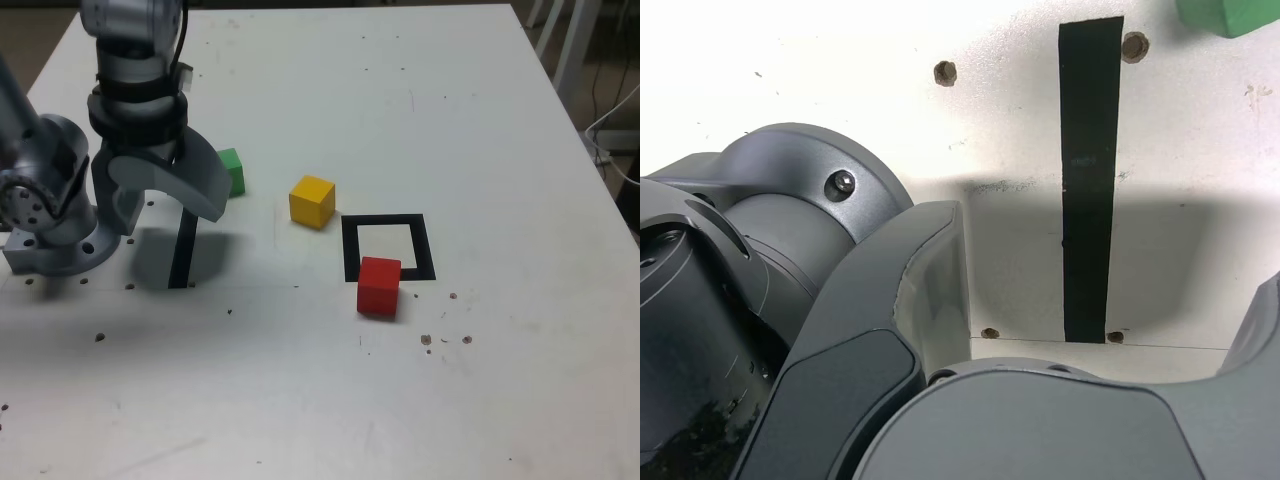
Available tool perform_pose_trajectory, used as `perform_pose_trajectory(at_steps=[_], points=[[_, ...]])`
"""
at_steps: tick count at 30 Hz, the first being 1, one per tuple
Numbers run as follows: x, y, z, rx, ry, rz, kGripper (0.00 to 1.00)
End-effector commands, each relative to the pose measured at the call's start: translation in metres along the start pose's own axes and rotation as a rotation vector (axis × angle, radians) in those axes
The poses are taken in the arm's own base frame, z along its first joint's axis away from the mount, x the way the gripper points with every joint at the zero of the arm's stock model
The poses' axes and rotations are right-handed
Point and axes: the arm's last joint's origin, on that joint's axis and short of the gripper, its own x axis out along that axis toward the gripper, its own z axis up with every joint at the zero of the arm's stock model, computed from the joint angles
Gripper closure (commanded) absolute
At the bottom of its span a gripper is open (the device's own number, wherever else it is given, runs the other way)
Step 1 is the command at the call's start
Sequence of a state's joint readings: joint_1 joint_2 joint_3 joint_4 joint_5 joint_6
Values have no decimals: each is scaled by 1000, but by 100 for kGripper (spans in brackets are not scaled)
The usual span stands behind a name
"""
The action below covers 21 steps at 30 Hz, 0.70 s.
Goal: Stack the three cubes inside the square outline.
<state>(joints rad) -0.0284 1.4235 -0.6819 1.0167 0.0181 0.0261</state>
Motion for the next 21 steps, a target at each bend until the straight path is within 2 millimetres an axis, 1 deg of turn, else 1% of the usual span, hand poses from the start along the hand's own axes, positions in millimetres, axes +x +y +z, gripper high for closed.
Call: perform_pose_trajectory(at_steps=[1, 13, 17, 21], points=[[0, 0, 1, -1, 4, -1, 1], [-2, -2, 2, 5, 8, 4, 1], [-8, -7, 9, 24, 8, 14, 1], [-17, -16, 22, 57, 6, 23, 1]])
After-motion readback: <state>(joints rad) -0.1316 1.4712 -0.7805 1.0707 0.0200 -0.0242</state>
